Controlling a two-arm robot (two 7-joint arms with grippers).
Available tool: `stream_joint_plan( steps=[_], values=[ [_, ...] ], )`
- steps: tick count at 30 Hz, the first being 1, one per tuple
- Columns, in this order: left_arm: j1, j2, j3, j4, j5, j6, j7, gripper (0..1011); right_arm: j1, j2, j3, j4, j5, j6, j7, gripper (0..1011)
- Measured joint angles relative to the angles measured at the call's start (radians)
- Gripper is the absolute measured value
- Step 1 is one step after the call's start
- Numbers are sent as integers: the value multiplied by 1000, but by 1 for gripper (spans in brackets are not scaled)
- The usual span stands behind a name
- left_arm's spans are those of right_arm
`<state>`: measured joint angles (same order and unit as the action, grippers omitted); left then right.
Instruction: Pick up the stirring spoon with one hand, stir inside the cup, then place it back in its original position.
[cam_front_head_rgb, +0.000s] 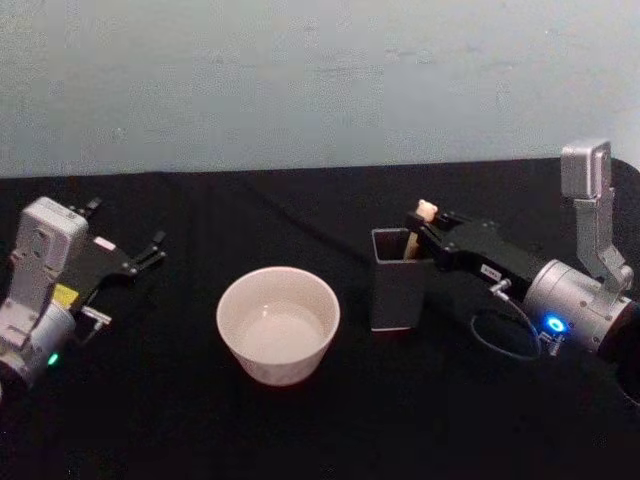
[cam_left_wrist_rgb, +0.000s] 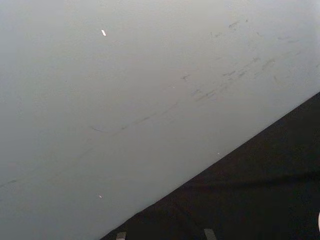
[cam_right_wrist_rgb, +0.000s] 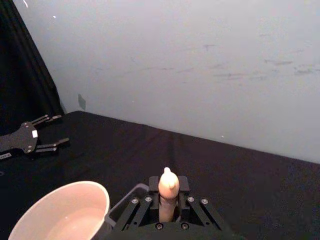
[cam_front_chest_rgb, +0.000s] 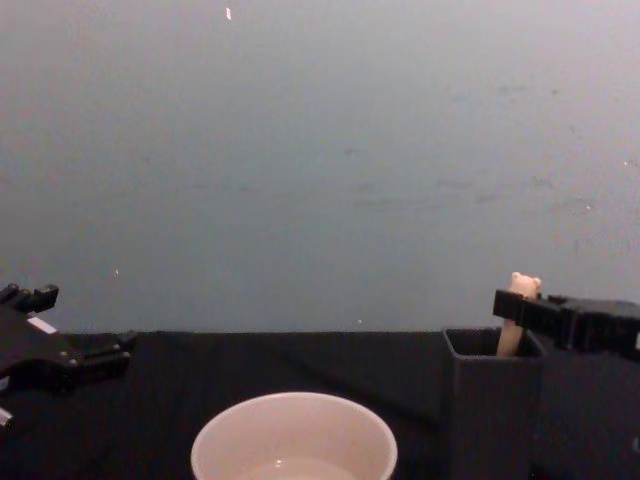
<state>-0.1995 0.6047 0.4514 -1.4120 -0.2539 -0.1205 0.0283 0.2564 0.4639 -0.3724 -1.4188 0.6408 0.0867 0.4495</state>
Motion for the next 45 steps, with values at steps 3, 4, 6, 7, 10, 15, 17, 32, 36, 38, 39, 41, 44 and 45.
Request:
stream_joint_plan(
  steps=[3, 4, 6, 7, 10, 15, 17, 32, 36, 38, 39, 41, 44, 45],
  values=[
    [0, 0, 0, 0, 0, 0, 0, 1002, -2, 0, 3, -5, -4, -7, -3, 218],
    [0, 0, 0, 0, 0, 0, 0, 1001, -2, -1, 3, -6, -5, -8, -4, 218],
    [0, 0, 0, 0, 0, 0, 0, 1001, -3, -1, 4, -7, -6, -11, -6, 218],
    [0, 0, 0, 0, 0, 0, 0, 1001, -3, -2, 5, -8, -7, -11, -7, 218],
    [0, 0, 0, 0, 0, 0, 0, 1001, -4, -4, 7, -9, -7, -13, -8, 218],
    [0, 0, 0, 0, 0, 0, 0, 1001, -4, -4, 7, -9, -7, -13, -8, 218],
    [0, 0, 0, 0, 0, 0, 0, 1001, -4, -4, 7, -9, -7, -13, -8, 218],
    [0, 0, 0, 0, 0, 0, 0, 1001, -3, -3, 6, -8, -8, -13, -8, 348],
    [0, 0, 0, 0, 0, 0, 0, 1001, -3, -3, 6, -8, -8, -12, -8, 448],
    [0, 0, 0, 0, 0, 0, 0, 1001, -3, -3, 6, -8, -8, -12, -7, 503],
    [0, 0, 0, 0, 0, 0, 0, 1002, -3, -3, 6, -8, -8, -12, -7, 547],
    [0, 0, 0, 0, 0, 0, 0, 1001, -3, -3, 6, -8, -8, -12, -7, 620],
    [0, 0, 0, 0, 0, 0, 0, 1001, -3, -3, 6, -8, -8, -12, -7, 705],
    [0, 0, 0, 0, 0, 0, 0, 1002, -3, -3, 6, -8, -8, -12, -7, 726]
  ],
)
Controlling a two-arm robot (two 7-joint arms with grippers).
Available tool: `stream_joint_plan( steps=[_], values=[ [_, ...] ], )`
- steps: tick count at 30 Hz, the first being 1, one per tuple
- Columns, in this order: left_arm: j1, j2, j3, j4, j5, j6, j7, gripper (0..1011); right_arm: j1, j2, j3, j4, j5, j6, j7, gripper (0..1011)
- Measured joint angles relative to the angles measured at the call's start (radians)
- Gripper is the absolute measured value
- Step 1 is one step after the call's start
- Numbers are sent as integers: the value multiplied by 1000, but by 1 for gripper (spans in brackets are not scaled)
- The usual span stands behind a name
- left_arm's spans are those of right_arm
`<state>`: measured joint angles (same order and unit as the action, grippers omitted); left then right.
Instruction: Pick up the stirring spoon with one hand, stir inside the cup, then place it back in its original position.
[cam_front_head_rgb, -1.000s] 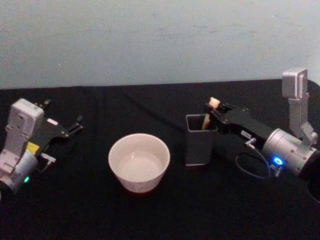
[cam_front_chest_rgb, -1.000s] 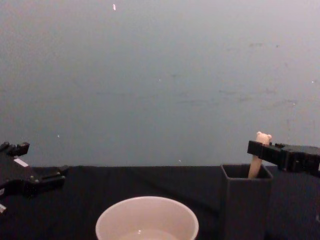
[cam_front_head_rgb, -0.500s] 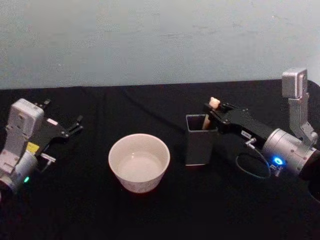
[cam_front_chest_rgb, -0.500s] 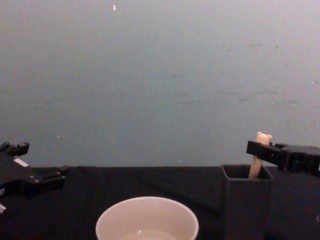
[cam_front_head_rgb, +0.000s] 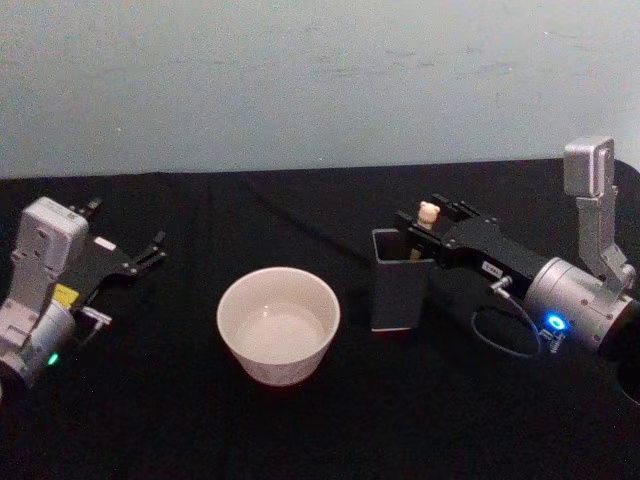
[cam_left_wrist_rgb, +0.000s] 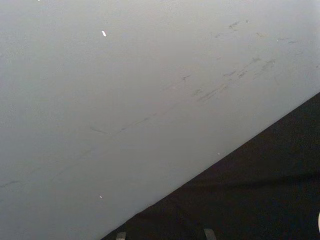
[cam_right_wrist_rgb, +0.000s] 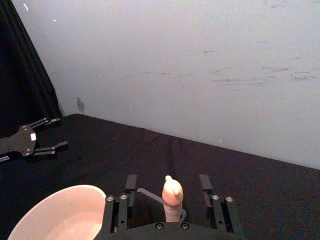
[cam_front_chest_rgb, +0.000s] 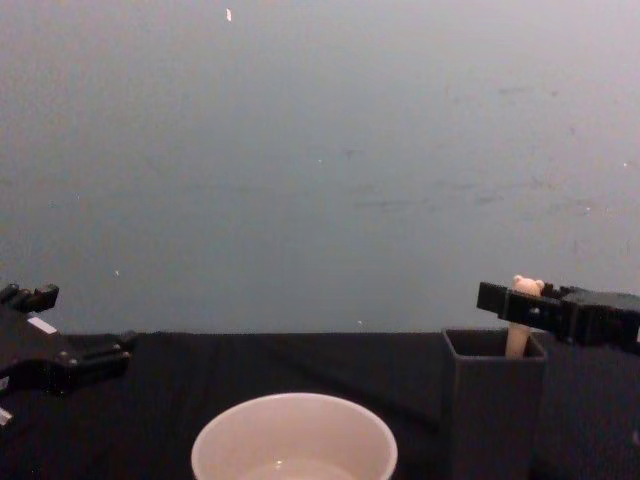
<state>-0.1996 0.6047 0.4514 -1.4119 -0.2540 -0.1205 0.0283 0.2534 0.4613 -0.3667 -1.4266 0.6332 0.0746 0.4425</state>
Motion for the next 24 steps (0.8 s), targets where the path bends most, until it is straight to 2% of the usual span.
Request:
stream_joint_plan(
  steps=[5, 10, 14, 18, 21, 24],
  values=[
    [0, 0, 0, 0, 0, 0, 0, 1001, 0, 0, 0, 0, 0, 0, 0, 907],
    [0, 0, 0, 0, 0, 0, 0, 1001, 0, 0, 0, 0, 0, 0, 0, 1003],
    [0, 0, 0, 0, 0, 0, 0, 1001, 0, 0, 0, 0, -4, -5, 1, 1003],
    [0, 0, 0, 0, 0, 0, 0, 1001, -6, -4, 5, -11, -19, -41, -1, 1003],
    [0, 0, 0, 0, 0, 0, 0, 1001, -14, -16, 18, -25, -43, -81, -27, 1003],
    [0, 0, 0, 0, 0, 0, 0, 1001, -27, -41, 42, -49, -87, -137, -91, 1003]
  ],
)
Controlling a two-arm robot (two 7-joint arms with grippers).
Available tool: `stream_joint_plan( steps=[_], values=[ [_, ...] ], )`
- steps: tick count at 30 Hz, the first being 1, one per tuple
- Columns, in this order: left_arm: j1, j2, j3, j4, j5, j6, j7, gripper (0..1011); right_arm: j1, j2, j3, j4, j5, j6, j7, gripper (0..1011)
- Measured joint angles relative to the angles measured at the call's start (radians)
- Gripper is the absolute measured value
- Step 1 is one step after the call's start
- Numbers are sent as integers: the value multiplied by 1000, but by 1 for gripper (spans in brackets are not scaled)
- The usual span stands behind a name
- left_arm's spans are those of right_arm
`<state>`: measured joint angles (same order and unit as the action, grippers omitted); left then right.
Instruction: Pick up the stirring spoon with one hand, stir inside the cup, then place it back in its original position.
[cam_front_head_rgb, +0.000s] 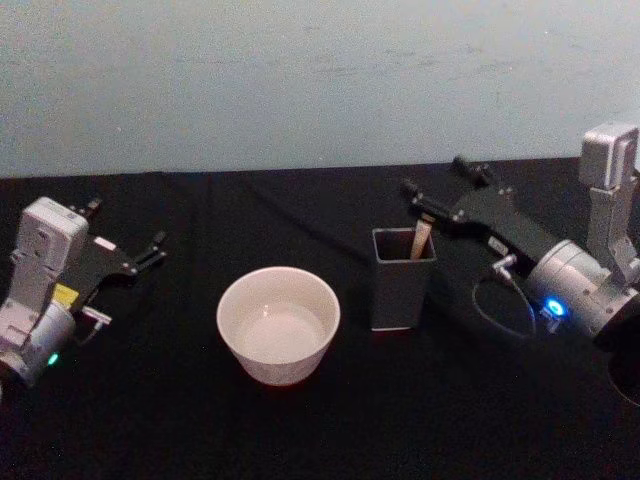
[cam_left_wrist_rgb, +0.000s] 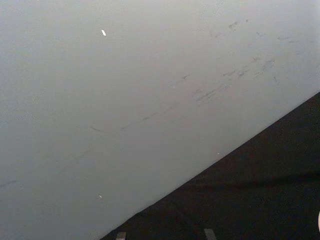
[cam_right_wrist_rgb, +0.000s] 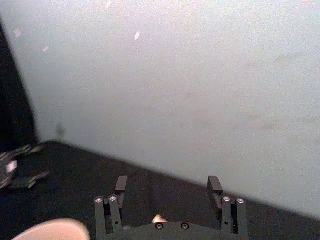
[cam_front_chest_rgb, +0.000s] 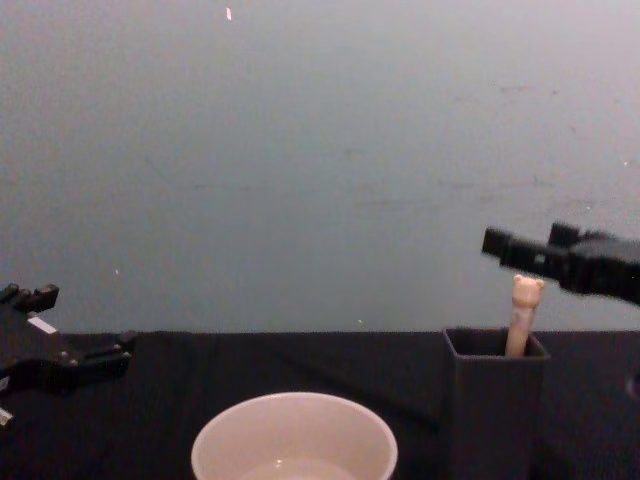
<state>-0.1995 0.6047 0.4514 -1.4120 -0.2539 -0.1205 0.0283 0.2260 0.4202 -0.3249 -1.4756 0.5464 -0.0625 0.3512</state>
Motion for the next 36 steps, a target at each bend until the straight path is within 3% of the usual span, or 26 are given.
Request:
stream_joint_plan(
  steps=[2, 4, 7, 10, 11, 13, 20, 30, 36],
  values=[
    [0, 0, 0, 0, 0, 0, 0, 1001, -2, -5, 5, -4, -11, -11, -15, 1003],
    [0, 0, 0, 0, 0, 0, 0, 1001, -16, -28, 26, -24, -66, -54, -92, 1002],
    [0, 0, 0, 0, 0, 0, 0, 1001, -26, -47, 43, -32, -113, -78, -166, 1003],
    [0, 0, 0, 0, 0, 0, 0, 1002, -34, -71, 57, -27, -196, -83, -274, 1003],
    [0, 0, 0, 0, 0, 0, 0, 1001, -34, -71, 57, -27, -196, -83, -274, 1003],
    [0, 0, 0, 0, 0, 0, 0, 1002, -39, -83, 60, -2, -245, -58, -329, 1003],
    [0, 0, 0, 0, 0, 0, 0, 1001, -49, -104, 58, 67, -293, -4, -367, 1003],
    [0, 0, 0, 0, 0, 0, 0, 1001, -38, -139, 71, 157, -286, 41, -337, 1003],
    [0, 0, 0, 0, 0, 0, 0, 1002, -37, -138, 71, 155, -285, 42, -336, 1003]
  ],
)
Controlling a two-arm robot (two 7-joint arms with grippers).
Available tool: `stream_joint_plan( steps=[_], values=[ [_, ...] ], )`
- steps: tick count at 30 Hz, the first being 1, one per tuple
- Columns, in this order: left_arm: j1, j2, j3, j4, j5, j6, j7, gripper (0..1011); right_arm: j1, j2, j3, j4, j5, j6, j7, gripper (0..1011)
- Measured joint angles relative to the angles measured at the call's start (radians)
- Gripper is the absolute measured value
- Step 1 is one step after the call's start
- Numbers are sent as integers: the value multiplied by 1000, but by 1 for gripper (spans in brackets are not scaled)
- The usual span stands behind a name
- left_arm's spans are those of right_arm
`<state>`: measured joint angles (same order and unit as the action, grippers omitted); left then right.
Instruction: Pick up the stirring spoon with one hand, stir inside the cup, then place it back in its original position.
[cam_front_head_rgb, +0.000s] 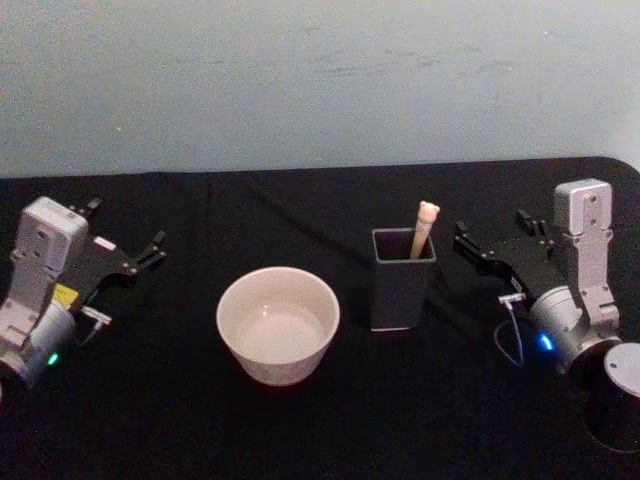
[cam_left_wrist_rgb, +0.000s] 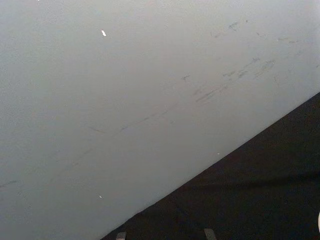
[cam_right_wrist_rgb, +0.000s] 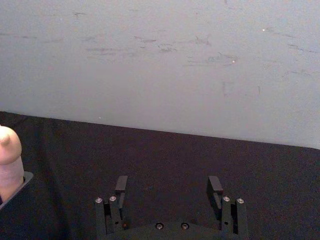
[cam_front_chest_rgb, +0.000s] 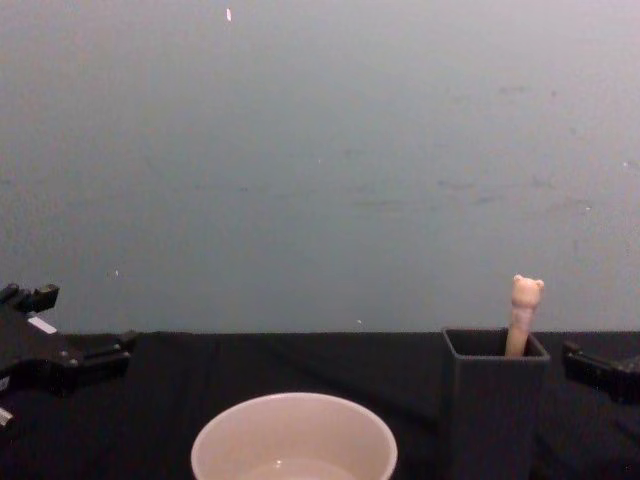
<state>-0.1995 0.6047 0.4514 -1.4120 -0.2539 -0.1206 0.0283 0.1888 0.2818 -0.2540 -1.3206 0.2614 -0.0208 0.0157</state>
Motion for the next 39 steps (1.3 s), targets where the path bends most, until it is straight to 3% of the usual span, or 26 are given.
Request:
stream_joint_plan(
  steps=[39],
  values=[
    [0, 0, 0, 0, 0, 0, 0, 1001, -3, 4, -3, -10, 0, -5, -7, 1002]
  ],
)
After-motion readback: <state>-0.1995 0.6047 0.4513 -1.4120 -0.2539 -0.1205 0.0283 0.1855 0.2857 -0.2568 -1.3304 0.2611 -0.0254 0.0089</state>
